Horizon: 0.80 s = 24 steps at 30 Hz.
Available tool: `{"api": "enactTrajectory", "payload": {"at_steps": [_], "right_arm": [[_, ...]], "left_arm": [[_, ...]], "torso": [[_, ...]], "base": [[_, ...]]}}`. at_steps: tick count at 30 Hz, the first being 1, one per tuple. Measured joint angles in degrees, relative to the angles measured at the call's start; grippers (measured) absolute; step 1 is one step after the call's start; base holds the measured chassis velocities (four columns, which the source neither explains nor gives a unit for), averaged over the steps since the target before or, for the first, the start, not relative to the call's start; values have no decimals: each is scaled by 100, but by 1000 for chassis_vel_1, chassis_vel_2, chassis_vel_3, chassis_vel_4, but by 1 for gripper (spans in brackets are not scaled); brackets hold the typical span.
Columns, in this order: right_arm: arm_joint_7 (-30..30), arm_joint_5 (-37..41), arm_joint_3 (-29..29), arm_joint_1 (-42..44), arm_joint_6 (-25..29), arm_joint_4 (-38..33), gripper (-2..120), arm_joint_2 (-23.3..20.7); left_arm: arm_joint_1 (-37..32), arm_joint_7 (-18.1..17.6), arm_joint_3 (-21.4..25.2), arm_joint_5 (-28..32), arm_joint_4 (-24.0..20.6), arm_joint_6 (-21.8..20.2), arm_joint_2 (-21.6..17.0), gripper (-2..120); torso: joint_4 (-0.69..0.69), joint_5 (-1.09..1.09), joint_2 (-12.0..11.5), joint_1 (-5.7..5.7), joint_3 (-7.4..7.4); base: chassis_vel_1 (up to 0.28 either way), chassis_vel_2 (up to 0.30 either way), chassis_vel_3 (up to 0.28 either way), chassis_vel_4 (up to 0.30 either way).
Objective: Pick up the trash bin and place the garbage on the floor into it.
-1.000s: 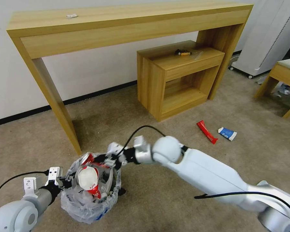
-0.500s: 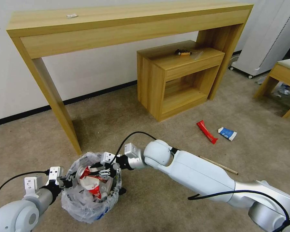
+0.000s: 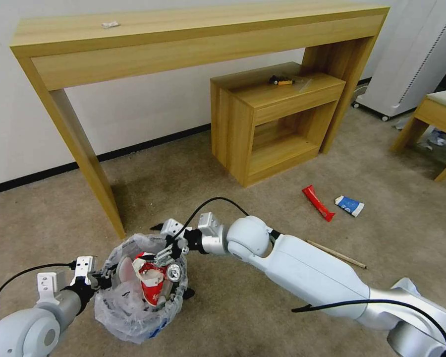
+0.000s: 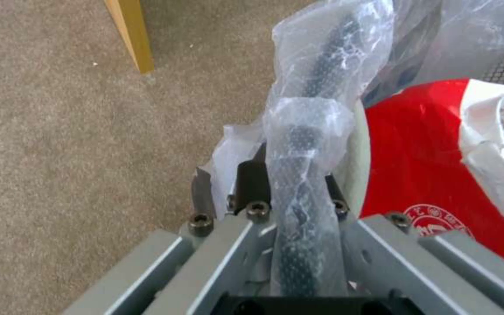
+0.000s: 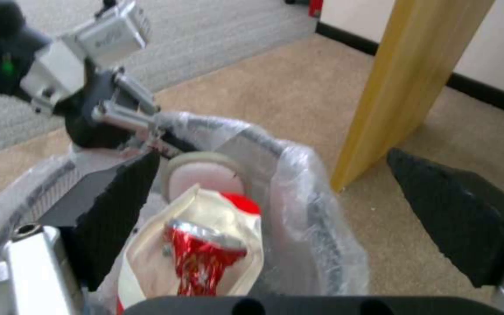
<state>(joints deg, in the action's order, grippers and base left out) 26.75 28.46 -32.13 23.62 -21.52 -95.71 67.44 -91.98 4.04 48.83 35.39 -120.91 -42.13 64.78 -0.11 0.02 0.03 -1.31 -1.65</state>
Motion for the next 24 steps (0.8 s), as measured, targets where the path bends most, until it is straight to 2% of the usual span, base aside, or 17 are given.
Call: {"api": "enactTrajectory", "payload": {"at_steps": [9,11,15,18,19,22,24], "right_arm": [[-649,308,347,203,-84,-341,100,-140],[-999,325,759,448,-244,-497,100,-222],[-1301,338,1118,744,-250,-578,100,-391],[-1688,244,2218,1808,-300,-828,100,-727],[-1688,244,2218,1808,-300,-828,100,-727],[-1691,131,3143,2677,-293,-962,100,-1044],[-1674,98,3366,2857,-285,-981,100,-1092]], "left_arm": [[-18,12,11,-2,1,0,15,0],[-66,44,53,-21,7,0,20,0],[-111,96,99,-25,1,0,17,0],[-122,157,140,-21,-5,0,17,0],[-122,157,140,-21,-5,0,17,0],[-98,182,152,-20,-4,0,23,0],[-92,185,153,-19,-2,0,25,0]], "torso": [[0,0,0,0,0],[0,1,0,0,0],[1,1,0,0,0],[0,1,0,0,0],[0,1,0,0,0],[-1,1,0,0,0],[-2,2,0,0,0]], "base": [[0,0,0,0],[0,0,0,0],[0,0,0,0],[0,0,0,0],[0,0,0,0],[0,0,0,0],[0,0,0,0]]}}
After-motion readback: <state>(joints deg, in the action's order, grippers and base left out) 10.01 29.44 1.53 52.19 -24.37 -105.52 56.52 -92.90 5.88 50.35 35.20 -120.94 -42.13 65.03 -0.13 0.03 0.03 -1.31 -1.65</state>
